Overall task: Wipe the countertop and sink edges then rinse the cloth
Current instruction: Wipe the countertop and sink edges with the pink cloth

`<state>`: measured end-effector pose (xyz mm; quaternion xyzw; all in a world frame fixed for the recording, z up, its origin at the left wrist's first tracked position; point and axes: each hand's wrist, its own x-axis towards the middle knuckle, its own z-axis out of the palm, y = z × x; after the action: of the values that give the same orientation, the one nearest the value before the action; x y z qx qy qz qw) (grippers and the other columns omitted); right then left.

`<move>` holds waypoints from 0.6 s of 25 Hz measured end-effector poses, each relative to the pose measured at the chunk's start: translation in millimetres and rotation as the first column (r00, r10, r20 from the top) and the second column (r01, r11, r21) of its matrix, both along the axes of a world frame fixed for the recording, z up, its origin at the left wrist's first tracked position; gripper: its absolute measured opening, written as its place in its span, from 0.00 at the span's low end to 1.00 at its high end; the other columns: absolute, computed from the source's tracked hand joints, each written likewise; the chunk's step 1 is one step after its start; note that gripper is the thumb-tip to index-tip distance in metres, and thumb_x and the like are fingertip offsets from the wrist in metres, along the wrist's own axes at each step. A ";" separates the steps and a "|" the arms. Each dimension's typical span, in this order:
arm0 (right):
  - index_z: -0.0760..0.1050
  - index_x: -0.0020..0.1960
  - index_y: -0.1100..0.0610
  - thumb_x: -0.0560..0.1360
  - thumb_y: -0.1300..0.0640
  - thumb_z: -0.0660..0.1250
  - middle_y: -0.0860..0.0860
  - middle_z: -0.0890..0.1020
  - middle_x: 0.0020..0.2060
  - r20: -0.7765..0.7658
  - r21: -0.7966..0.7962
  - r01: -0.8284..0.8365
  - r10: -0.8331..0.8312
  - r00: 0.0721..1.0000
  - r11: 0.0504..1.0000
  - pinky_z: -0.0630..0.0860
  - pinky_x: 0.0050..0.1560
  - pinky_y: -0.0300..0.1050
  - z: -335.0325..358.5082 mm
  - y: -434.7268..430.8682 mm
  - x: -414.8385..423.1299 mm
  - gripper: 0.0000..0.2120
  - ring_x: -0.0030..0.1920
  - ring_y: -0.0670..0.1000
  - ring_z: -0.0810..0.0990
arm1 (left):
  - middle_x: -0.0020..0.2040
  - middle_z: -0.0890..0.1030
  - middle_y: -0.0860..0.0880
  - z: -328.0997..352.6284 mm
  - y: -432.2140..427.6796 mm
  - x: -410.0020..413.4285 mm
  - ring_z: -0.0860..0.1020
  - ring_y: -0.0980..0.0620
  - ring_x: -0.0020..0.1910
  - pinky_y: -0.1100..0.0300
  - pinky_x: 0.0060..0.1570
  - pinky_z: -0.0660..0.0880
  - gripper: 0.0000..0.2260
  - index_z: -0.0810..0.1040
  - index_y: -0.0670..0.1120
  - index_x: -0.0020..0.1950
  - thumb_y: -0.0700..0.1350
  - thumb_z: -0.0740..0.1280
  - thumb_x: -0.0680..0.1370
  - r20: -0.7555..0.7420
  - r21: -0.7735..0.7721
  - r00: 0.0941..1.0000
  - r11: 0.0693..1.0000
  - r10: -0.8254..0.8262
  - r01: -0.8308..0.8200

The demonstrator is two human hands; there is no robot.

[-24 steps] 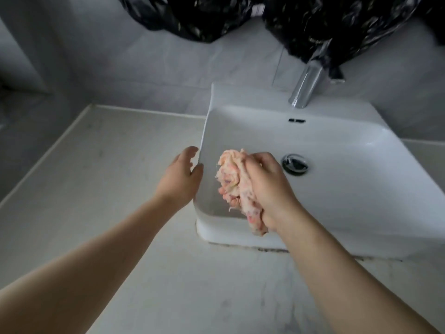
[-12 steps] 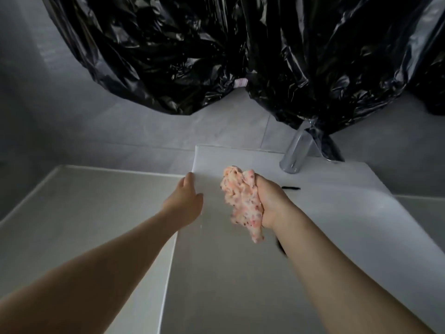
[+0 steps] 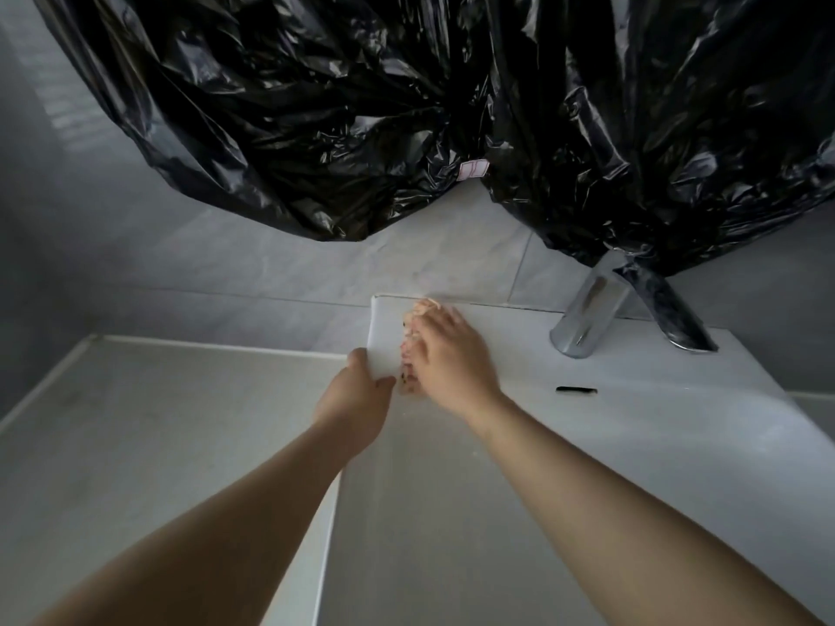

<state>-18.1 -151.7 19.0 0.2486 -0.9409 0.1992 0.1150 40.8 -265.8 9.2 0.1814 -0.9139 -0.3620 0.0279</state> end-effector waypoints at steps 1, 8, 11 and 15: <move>0.68 0.70 0.55 0.78 0.49 0.46 0.53 0.68 0.71 0.035 0.097 -0.016 0.013 0.999 0.995 0.56 0.70 0.49 -6.9 -8.1 -3.1 0.25 0.73 0.56 0.60 | 0.58 0.76 0.38 0.6 0.7 0.2 0.75 0.39 0.55 0.54 0.46 0.69 0.15 0.64 0.41 0.62 0.47 0.59 0.79 0.002 0.010 1.000 1.000 0.012 -0.012; 0.54 0.76 0.46 0.82 0.47 0.44 0.45 0.53 0.77 0.078 0.245 0.234 -0.259 0.963 0.941 0.45 0.74 0.50 -4.6 21.8 -32.8 0.23 0.76 0.51 0.47 | 0.55 0.78 0.42 0.7 1.0 0.3 0.76 0.40 0.53 0.55 0.46 0.71 0.15 0.67 0.42 0.61 0.48 0.62 0.78 0.012 0.048 0.997 0.996 0.079 -0.079; 0.61 0.73 0.48 0.81 0.50 0.46 0.45 0.57 0.76 0.018 0.203 -0.027 0.024 1.000 0.979 0.48 0.72 0.49 -4.3 -33.0 -18.1 0.21 0.76 0.49 0.50 | 0.53 0.79 0.42 -0.9 -0.5 -0.5 0.77 0.41 0.51 0.55 0.44 0.72 0.14 0.69 0.43 0.58 0.49 0.63 0.76 0.004 0.061 0.996 0.994 0.093 -0.093; 0.58 0.75 0.47 0.81 0.47 0.43 0.43 0.57 0.76 0.050 0.213 -0.143 0.136 0.990 0.967 0.45 0.72 0.49 -3.2 -34.3 -22.7 0.23 0.76 0.48 0.50 | 0.52 0.79 0.42 -1.6 -0.6 -0.7 0.77 0.41 0.49 0.55 0.43 0.70 0.14 0.69 0.43 0.57 0.49 0.63 0.76 0.006 0.084 0.996 0.993 0.087 -0.087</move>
<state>-40.8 -186.0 15.8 0.3216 -0.9390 0.1077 0.0564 40.1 -266.4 7.6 0.2224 -0.8892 -0.3982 0.0348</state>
